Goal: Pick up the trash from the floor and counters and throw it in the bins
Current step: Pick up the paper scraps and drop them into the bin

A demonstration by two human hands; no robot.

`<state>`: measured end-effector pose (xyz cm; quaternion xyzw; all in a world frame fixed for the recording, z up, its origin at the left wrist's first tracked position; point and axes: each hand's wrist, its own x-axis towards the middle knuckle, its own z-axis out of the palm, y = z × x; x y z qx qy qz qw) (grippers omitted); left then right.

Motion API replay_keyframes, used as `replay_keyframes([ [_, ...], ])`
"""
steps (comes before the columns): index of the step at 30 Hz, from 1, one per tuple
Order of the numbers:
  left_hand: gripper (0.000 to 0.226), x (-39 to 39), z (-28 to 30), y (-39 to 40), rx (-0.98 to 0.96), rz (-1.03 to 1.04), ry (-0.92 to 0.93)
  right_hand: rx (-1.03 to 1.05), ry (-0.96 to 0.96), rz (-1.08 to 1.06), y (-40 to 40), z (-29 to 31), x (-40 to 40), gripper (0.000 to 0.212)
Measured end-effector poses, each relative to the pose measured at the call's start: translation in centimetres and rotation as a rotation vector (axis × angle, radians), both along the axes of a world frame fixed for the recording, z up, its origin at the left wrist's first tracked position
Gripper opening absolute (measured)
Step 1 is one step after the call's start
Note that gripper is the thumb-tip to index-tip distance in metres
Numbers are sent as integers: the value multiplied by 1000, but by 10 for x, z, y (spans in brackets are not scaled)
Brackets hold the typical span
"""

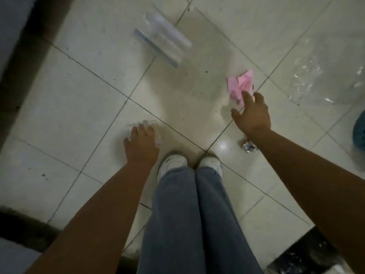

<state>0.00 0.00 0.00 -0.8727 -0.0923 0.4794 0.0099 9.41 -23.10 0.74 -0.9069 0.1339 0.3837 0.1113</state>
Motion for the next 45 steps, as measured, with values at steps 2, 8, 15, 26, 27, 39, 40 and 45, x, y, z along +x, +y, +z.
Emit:
replay_keyframes([
  [2, 61, -3, -30, 1, -19, -30, -113, -32, -68, -64, 1, -34, 8, 57],
  [8, 26, -10, -78, 14, -65, -155, -134, -78, -189, -261, 4, -89, 19, 36],
  [15, 23, 9, -58, 3, -134, -98, -118, 71, -203, -177, 23, -64, -6, 39],
  [26, 30, 87, 166, -106, -480, 25, -311, 255, -97, -359, -43, 155, -17, 37],
  [27, 27, 95, 193, -125, -509, -5, -289, 247, -118, -410, -62, 183, -16, 37],
  [39, 21, 117, 349, -444, -776, -134, -326, 68, -264, -903, -374, 356, -64, 34],
  [40, 20, 116, 346, -474, -783, -122, -323, 66, -234, -884, -399, 355, -67, 36],
  [45, 17, 105, 312, -598, -810, -44, -249, 109, -100, -825, -493, 325, -81, 39],
])
